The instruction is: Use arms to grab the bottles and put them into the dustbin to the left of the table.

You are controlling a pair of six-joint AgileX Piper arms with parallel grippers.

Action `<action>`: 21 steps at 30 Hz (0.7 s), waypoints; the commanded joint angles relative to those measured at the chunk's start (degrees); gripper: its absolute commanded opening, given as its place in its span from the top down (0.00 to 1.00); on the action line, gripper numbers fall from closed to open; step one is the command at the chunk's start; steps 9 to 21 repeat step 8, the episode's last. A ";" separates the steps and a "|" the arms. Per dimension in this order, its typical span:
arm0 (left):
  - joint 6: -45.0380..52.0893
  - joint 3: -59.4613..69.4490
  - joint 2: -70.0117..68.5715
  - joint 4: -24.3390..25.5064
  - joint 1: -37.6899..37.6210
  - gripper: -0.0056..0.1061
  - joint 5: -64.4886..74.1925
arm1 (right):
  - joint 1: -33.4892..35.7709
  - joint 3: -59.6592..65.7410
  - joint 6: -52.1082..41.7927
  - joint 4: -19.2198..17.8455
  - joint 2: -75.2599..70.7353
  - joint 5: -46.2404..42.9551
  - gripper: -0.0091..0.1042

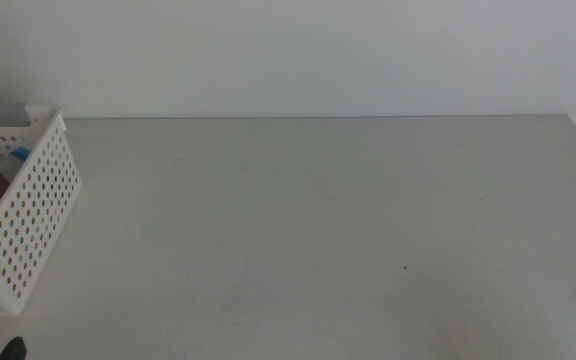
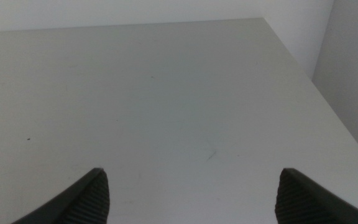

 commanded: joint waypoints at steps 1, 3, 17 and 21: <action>-0.86 0.20 -1.54 -1.13 -0.33 0.12 -4.19 | -0.35 -0.46 -0.53 -0.70 -1.28 -5.00 0.25; -0.86 0.25 -1.54 -1.13 -0.33 0.12 -4.72 | -0.35 -0.46 -0.53 -0.70 -1.28 -5.61 0.25; -0.86 0.25 -1.54 -1.07 -0.33 0.12 -4.65 | -0.35 -0.46 -0.53 -0.65 -1.28 -5.61 0.25; -0.86 0.25 -1.54 -1.07 -0.33 0.12 -4.65 | -0.35 -0.46 -0.53 -0.65 -1.28 -5.61 0.25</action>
